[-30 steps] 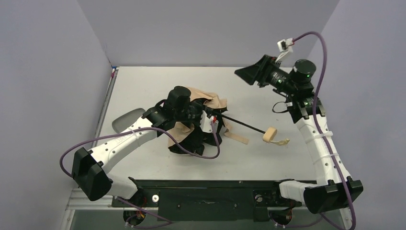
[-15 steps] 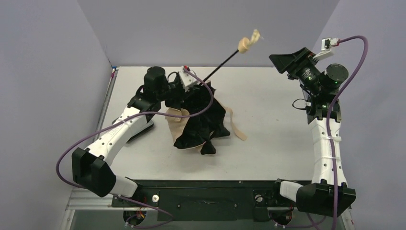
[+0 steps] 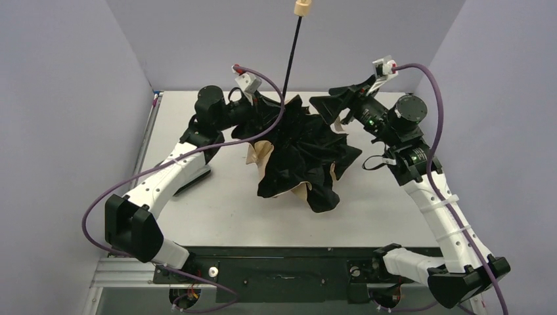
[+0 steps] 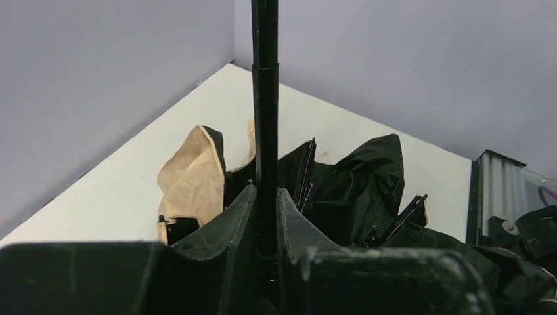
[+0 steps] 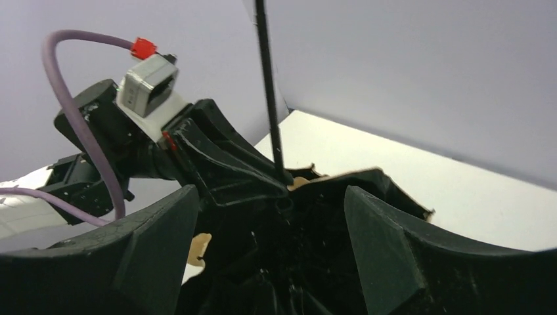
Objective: Open the umbrella
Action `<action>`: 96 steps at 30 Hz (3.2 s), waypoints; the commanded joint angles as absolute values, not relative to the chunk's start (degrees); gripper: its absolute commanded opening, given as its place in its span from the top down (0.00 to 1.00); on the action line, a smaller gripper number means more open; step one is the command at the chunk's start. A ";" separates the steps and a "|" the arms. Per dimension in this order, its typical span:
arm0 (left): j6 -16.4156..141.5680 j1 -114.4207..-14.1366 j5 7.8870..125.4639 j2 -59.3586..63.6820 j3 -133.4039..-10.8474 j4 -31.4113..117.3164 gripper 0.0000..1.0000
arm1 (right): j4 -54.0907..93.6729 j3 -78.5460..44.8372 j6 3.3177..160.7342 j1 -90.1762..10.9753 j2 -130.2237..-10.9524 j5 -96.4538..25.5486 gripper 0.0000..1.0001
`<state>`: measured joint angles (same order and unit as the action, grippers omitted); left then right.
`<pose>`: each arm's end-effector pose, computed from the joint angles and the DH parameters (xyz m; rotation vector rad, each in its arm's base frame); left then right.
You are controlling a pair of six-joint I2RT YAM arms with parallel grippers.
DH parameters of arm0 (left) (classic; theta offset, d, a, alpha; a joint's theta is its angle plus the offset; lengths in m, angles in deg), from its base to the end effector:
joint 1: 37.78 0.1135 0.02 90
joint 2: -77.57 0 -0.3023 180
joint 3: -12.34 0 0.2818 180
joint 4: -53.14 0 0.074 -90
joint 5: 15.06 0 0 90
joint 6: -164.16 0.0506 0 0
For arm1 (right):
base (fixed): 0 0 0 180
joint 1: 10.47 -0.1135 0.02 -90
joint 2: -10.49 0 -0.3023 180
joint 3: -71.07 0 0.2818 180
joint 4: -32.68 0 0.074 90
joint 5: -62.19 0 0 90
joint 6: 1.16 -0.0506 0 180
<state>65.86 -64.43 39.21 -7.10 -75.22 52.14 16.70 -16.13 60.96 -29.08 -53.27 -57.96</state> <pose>0.3339 -0.2006 0.4325 0.7528 1.4400 -0.9524 0.2399 0.1076 0.5120 -0.3325 1.5088 1.0298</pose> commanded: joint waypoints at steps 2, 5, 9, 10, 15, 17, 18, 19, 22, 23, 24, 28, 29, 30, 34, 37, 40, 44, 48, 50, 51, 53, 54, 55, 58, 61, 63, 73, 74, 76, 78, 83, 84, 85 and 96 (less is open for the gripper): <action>61.01 -67.15 36.57 -4.91 -74.11 61.87 1.00 | 18.71 -22.85 69.92 -36.57 -57.65 -46.90 0.23; 62.42 -68.96 37.01 -3.93 -72.84 61.58 1.00 | 19.16 -25.16 70.18 -38.33 -60.23 -44.02 0.23; 62.65 -70.25 37.21 -3.23 -71.78 61.65 1.00 | 19.10 -27.37 70.21 -39.88 -62.76 -41.23 0.22; 62.78 -70.45 37.23 -2.95 -71.59 61.65 1.00 | 18.99 -27.66 70.46 -40.26 -63.26 -40.15 0.22; 64.18 -71.41 36.77 -1.99 -70.82 60.90 1.00 | 18.41 -27.20 72.08 -40.54 -63.79 -36.79 0.34; 64.36 -71.43 36.59 -1.76 -70.50 60.60 1.00 | 18.26 -27.05 72.75 -40.59 -63.73 -37.07 0.51; 64.42 -71.39 36.39 -1.73 -70.39 60.48 1.00 | 18.18 -27.01 72.97 -40.56 -63.75 -37.64 0.58; 64.52 -71.42 36.24 -1.67 -70.30 60.22 1.00 | 18.01 -26.96 73.40 -40.54 -63.77 -37.96 0.77; 64.54 -71.45 35.63 -1.82 -70.42 59.43 1.00 | 17.97 -26.75 74.01 -40.53 -63.59 -40.14 1.00; 64.46 -71.40 35.33 -1.87 -70.81 58.59 1.00 | 18.09 -26.70 74.39 -40.53 -63.38 -40.61 1.00; 64.43 -71.45 35.00 -1.92 -71.07 57.81 1.00 | 17.90 -26.63 74.58 -40.53 -63.22 -41.38 1.00; 64.79 -70.11 36.64 -1.28 -72.00 52.07 0.70 | 16.07 -26.25 77.41 -40.51 -61.80 -41.93 1.00; 65.26 -69.72 37.24 -0.86 -71.98 49.43 0.56 | 15.59 -26.11 78.73 -40.48 -61.26 -41.86 1.00; 66.55 -68.70 37.41 -0.62 -71.91 48.09 0.51 | 14.77 -25.85 79.44 -40.46 -60.98 -41.85 1.00; 77.55 -66.84 38.57 0.68 -69.51 34.90 0.31 | 15.04 -21.86 83.15 -40.47 -58.23 -42.12 1.00; 85.30 -65.03 38.90 2.36 -65.20 30.86 0.29 | 15.95 -18.60 85.15 -40.52 -56.83 -42.45 1.00; 90.35 -63.90 38.46 4.04 -60.92 30.90 0.29 | 17.47 -17.49 85.86 -40.58 -56.55 -42.29 1.00; 90.06 -65.12 37.59 5.87 -60.08 34.52 0.24 | 18.37 -17.24 86.25 -40.77 -56.85 -44.00 1.00; 95.31 -68.81 40.44 3.04 -61.68 31.67 0.16 | 18.87 -16.56 86.12 -41.11 -56.72 -45.71 1.00; 97.37 -70.05 42.03 1.47 -61.59 30.55 0.16 | 19.19 -16.58 85.64 -41.14 -56.52 -46.66 1.00; 98.04 -70.00 42.44 0.93 -61.45 30.16 0.21 | 19.16 -16.65 85.57 -41.15 -56.50 -46.77 1.00; 99.86 -69.21 43.93 -0.67 -61.14 27.94 0.36 | 18.29 -17.13 85.82 -41.12 -56.22 -46.75 1.00; 100.81 -68.29 44.73 -1.51 -60.87 25.98 0.42 | 18.02 -17.35 86.33 -41.00 -55.82 -46.61 1.00; 102.40 -67.67 45.33 -1.79 -60.25 24.98 0.55 | 17.47 -17.38 86.66 -40.80 -55.58 -46.53 1.00; 105.13 -64.04 47.74 -1.44 -57.91 22.84 0.80 | 16.22 -17.21 88.11 -39.95 -53.97 -47.01 1.00; 109.73 -61.41 49.01 -0.41 -55.59 20.13 1.00 | 15.01 -16.48 88.39 -38.00 -53.11 -47.53 1.00; 112.01 -59.27 48.90 0.41 -54.70 18.40 1.00 | 14.60 -16.24 88.40 -36.61 -53.07 -47.99 1.00; 99.07 -56.53 34.27 6.85 -61.72 23.13 0.54 | 15.45 -16.52 88.09 -37.75 -55.53 -47.37 1.00; 95.48 -57.30 33.55 7.32 -62.17 24.91 0.46 | 15.97 -16.40 87.81 -38.21 -55.65 -47.17 1.00; 92.77 -60.64 32.05 8.18 -63.79 29.24 0.43 | 16.59 -16.07 87.06 -38.40 -55.94 -46.45 1.00; 91.13 -65.36 33.99 7.49 -65.48 31.86 0.43 | 17.06 -16.17 86.29 -38.56 -56.32 -45.76 1.00; 86.81 -74.87 37.26 2.45 -68.92 36.59 0.53 | 17.84 -17.33 84.58 -39.33 -57.67 -45.39 1.00; 85.71 -75.53 37.38 1.86 -69.32 38.27 0.58 | 18.08 -17.69 84.06 -39.62 -57.96 -45.39 1.00; 85.30 -76.66 37.20 0.77 -69.44 39.03 0.60 | 18.18 -17.82 83.77 -39.77 -58.10 -45.35 1.00; 86.11 -80.95 38.28 -6.25 -69.82 35.73 0.80 | 19.86 -19.28 81.14 -40.82 -58.61 -44.33 1.00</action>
<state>85.73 -81.02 37.18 -5.37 -67.83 37.43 12.70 -15.44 82.53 -40.56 -58.96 -45.16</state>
